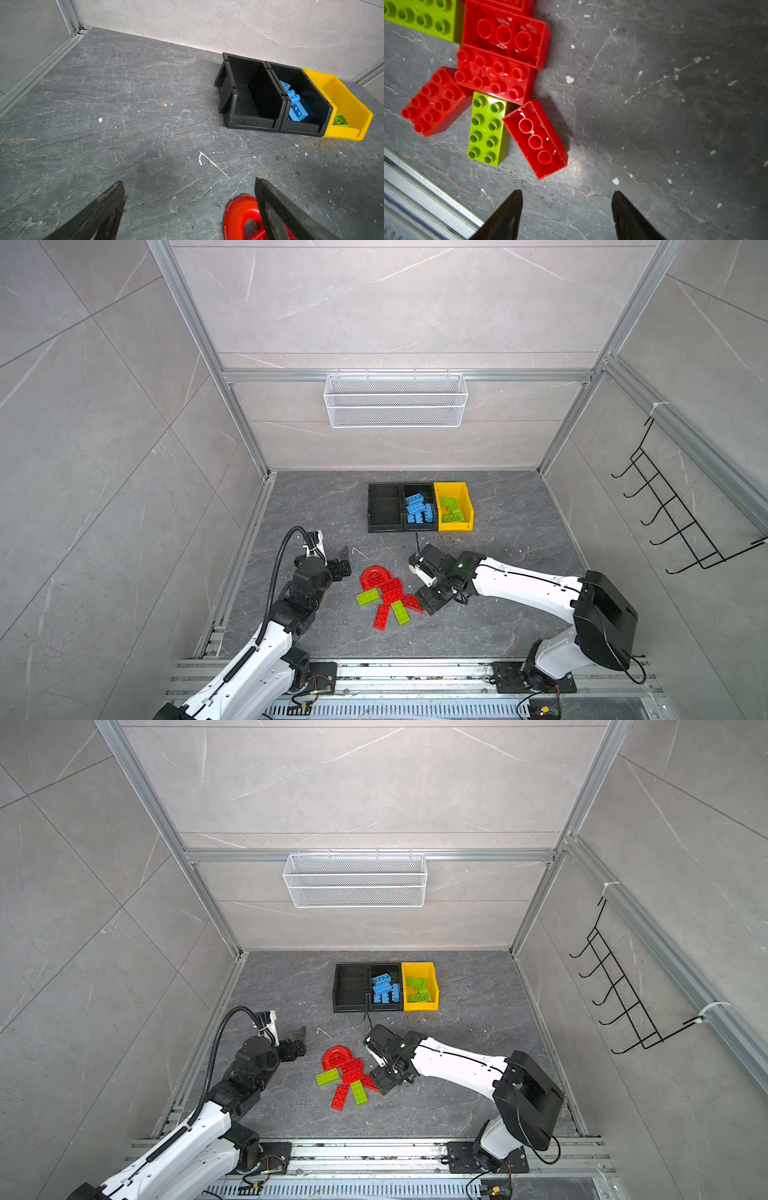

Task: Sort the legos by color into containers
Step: 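Move the right gripper back down toward the red bricks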

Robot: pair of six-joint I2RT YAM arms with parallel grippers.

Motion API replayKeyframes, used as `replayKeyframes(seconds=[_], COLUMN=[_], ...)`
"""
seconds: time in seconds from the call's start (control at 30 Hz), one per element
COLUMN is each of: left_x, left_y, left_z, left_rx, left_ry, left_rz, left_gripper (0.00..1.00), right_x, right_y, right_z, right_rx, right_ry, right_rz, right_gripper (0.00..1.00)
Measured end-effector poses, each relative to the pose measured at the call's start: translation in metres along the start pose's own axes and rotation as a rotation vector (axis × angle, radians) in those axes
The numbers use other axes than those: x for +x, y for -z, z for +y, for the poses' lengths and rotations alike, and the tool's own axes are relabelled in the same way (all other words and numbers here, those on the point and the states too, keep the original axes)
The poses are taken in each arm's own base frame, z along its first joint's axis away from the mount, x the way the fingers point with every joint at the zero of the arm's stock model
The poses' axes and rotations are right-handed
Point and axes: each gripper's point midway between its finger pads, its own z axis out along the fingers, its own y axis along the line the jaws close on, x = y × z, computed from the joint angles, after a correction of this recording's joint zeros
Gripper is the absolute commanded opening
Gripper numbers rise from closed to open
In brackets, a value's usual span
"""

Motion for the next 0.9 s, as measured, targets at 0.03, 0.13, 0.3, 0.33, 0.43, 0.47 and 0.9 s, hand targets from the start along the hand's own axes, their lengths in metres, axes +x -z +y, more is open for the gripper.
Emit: replayKeyframes(seconds=[0.03,0.13,0.3,0.33,0.43,0.47,0.9], left_x=[0.0,0.001,-0.007,-0.008,-0.007,-0.007,-0.01], left_y=[0.0,0.001,0.006,0.007,0.006,0.006,0.011], left_z=[0.0,0.0,0.0,0.0,0.0,0.0,0.0], left_rx=[0.0,-0.001,0.007,0.007,0.006,0.005,0.015], left_ry=[0.0,0.0,0.012,0.013,0.012,0.012,0.028], left_rz=[0.0,0.003,-0.026,-0.029,-0.027,-0.025,-0.037], left_gripper=[0.99,0.99,0.99,0.99,0.99,0.99,0.99], right_x=[0.003,0.01,0.017,0.017,0.012,0.01,-0.012], right_y=[-0.003,-0.013,-0.027,-0.03,-0.035,-0.036,-0.051], right_z=[0.004,0.011,0.013,0.013,0.013,0.014,0.009], right_rx=[0.0,0.002,0.016,0.019,0.025,0.027,0.032], right_ry=[0.008,0.024,0.025,0.025,0.025,0.026,-0.024], right_rz=[0.013,0.05,0.098,0.104,0.111,0.11,0.054], right_gripper=[0.73,0.75,0.77,0.78,0.78,0.78,0.71])
